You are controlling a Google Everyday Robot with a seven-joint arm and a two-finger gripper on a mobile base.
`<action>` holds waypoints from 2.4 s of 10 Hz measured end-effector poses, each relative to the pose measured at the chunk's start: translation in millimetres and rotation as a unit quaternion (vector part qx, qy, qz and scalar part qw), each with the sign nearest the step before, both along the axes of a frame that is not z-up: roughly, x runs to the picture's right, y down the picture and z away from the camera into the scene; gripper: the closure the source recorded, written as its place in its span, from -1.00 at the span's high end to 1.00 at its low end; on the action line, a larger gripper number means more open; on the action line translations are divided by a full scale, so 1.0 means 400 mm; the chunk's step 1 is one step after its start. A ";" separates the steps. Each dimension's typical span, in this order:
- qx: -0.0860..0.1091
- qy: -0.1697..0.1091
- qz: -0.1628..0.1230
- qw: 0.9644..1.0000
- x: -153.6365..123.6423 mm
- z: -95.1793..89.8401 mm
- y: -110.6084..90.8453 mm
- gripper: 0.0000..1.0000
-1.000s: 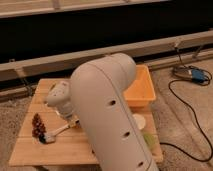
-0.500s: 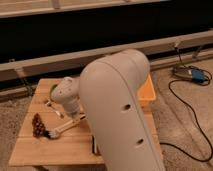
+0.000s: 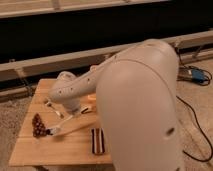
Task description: Place brush in paper cup
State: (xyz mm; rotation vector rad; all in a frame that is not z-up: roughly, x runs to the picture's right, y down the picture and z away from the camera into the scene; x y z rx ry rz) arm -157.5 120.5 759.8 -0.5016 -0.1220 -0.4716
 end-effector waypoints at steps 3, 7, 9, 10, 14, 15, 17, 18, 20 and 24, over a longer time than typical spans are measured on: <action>0.030 0.005 0.019 0.999 0.071 -0.034 -0.052 -1.00; 0.046 0.033 0.091 0.994 0.238 -0.037 -0.164 -1.00; 0.047 0.050 0.127 0.990 0.352 -0.042 -0.202 -1.00; 0.045 0.053 0.135 0.988 0.380 -0.046 -0.207 -1.00; 0.016 0.029 0.138 0.990 0.491 -0.096 -0.193 -1.00; 0.008 0.018 0.133 0.991 0.514 -0.112 -0.188 -1.00; 0.001 0.009 0.132 0.991 0.565 -0.134 -0.192 -1.00; -0.007 -0.003 0.136 0.991 0.580 -0.143 -0.198 -1.00; -0.019 -0.013 0.151 0.988 0.625 -0.152 -0.202 -1.00; -0.038 -0.039 0.181 0.982 0.689 -0.177 -0.209 -1.00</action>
